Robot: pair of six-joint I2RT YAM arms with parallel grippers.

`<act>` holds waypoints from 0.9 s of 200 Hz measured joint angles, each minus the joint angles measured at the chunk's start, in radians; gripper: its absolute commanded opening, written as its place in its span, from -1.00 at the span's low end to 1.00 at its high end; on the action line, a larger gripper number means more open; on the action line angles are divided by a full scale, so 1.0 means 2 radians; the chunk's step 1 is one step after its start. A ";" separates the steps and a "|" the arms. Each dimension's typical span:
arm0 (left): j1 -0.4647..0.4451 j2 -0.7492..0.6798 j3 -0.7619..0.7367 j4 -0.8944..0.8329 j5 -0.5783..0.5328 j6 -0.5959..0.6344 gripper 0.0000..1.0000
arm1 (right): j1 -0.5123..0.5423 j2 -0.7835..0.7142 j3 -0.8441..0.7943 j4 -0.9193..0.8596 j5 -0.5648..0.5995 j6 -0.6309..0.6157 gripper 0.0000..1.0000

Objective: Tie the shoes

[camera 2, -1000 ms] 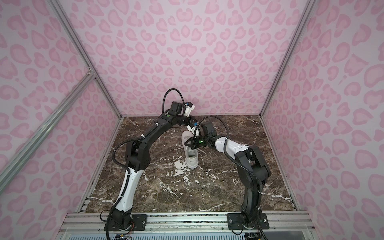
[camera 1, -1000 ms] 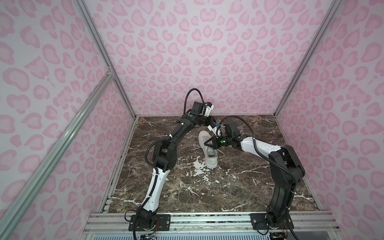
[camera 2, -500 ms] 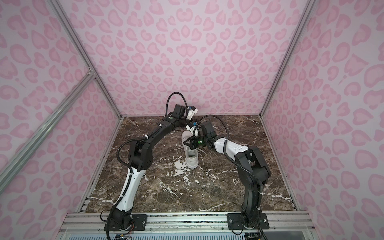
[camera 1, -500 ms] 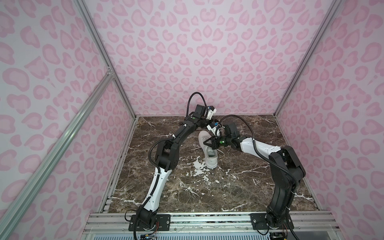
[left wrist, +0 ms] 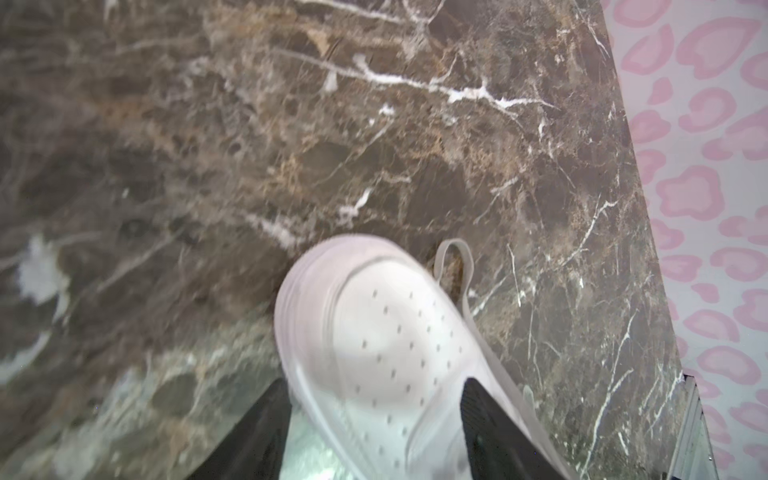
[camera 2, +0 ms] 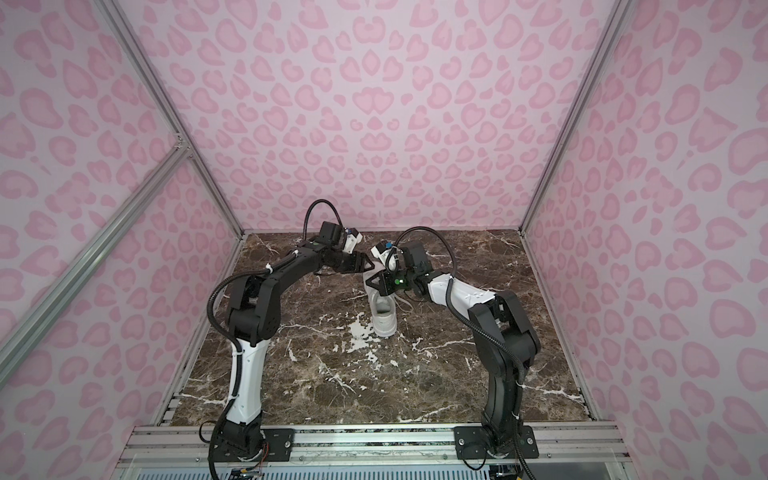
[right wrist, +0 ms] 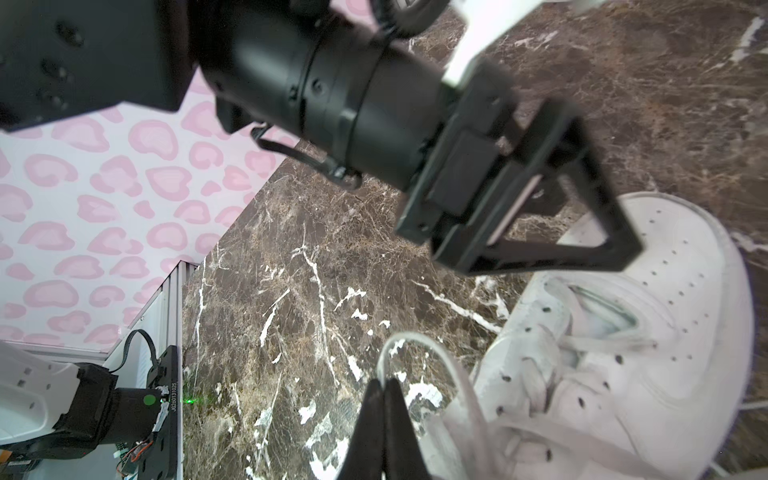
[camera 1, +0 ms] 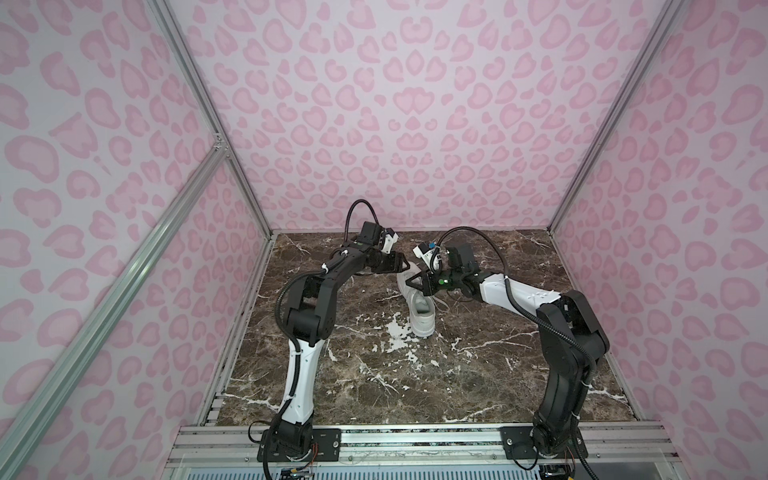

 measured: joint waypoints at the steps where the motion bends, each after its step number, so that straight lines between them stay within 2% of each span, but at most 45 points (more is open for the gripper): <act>1: 0.001 -0.005 -0.005 0.002 0.001 -0.002 0.35 | 0.000 0.000 0.000 0.000 0.000 0.000 -0.94; 44: 0.010 -0.159 -0.089 0.036 0.018 -0.013 0.35 | 0.000 0.004 0.011 -0.014 -0.002 -0.017 -0.94; 61: 0.008 -0.191 -0.111 0.071 0.040 -0.017 0.37 | 0.000 0.005 0.014 -0.023 -0.002 -0.026 -0.94; 111: 0.006 -0.208 -0.149 0.076 0.062 -0.043 0.35 | 0.000 0.004 0.012 -0.043 -0.001 -0.042 -0.93; 180: -0.028 -0.189 -0.183 0.091 0.068 -0.056 0.11 | 0.000 0.002 0.009 -0.043 0.000 -0.048 -0.94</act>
